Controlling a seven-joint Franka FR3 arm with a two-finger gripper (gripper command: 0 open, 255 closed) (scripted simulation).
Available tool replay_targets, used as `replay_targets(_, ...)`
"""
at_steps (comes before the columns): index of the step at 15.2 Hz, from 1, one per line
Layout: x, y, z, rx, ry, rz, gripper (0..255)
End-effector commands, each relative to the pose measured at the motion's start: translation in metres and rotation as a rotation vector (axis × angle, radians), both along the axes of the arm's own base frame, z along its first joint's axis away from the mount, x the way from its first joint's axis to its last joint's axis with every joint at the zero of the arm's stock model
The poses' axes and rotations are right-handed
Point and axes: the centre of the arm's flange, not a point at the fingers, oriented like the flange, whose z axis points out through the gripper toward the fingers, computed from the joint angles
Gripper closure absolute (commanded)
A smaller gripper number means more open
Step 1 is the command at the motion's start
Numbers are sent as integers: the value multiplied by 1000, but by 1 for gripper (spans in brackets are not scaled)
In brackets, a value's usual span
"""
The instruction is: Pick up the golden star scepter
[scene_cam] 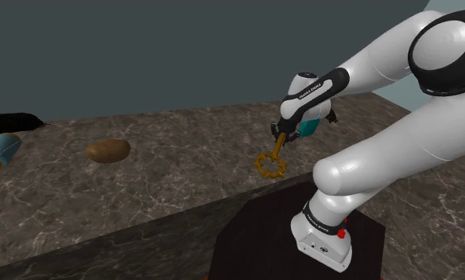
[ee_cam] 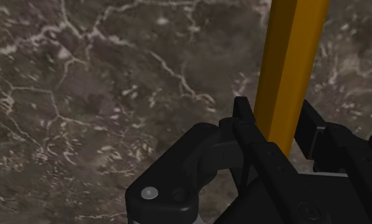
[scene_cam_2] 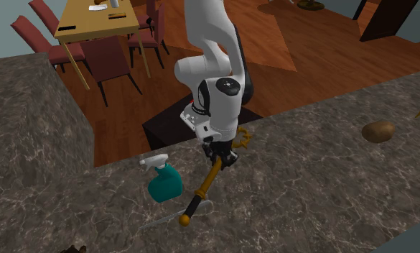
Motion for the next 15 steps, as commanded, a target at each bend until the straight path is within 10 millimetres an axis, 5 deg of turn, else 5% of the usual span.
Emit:
replay_targets(1, 0, 0, 9, 0, 0, 0, 255)
replay_targets(15, 0, 0, 73, 0, 0, 0, 255)
